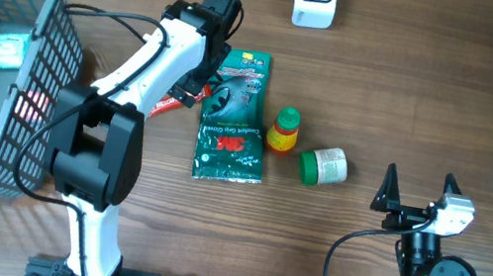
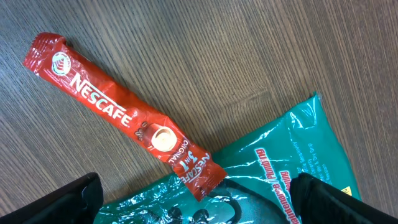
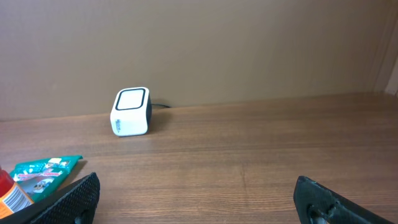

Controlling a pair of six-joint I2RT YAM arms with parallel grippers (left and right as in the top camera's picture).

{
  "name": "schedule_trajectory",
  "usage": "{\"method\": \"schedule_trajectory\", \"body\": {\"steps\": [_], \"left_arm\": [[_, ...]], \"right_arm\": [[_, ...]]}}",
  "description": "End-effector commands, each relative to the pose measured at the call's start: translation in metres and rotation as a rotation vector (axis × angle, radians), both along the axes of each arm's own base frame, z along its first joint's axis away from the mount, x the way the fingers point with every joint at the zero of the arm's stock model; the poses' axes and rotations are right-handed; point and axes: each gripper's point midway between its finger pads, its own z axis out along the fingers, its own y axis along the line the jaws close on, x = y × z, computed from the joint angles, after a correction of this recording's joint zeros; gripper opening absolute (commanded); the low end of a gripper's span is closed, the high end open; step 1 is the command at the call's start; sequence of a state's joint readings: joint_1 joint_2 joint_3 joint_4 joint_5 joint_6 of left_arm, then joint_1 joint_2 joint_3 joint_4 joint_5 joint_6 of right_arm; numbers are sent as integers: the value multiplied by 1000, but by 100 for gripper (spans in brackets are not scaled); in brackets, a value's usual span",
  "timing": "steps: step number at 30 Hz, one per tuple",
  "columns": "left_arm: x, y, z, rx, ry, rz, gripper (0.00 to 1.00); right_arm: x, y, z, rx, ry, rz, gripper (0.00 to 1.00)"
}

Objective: Scan the item barcode
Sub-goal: 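Carry the Nescafe stick over the gloves pack and lay it down, then release the stick and move the left gripper back to the basket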

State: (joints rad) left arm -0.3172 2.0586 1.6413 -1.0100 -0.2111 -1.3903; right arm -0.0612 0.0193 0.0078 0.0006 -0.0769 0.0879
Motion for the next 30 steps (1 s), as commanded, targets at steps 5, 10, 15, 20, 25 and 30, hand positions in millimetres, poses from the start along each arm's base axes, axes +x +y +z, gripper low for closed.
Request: {"method": "schedule_trajectory", "body": {"steps": [5, 10, 15, 20, 25, 30], "left_arm": [[8, 6, 65, 5, -164, -13, 100], [8, 26, 120, 72, -314, 23, 100], [-2, 50, 176, 150, -461, 76, 100], [-18, 70, 224, 198, -583, 130, 100], [-31, 79, 251, 204, -653, 158, 100], [-38, 92, 268, 270, -691, 176, 100]], "right_arm": [[0, -3, 0, -8, -5, -16, 100], [0, -3, 0, -8, -4, -16, 100], [0, -3, 0, -8, -4, -16, 100], [0, -3, 0, -8, -4, -16, 100], [0, -3, 0, -7, -5, -16, 100], [0, -3, 0, -8, -5, -16, 100]]}}
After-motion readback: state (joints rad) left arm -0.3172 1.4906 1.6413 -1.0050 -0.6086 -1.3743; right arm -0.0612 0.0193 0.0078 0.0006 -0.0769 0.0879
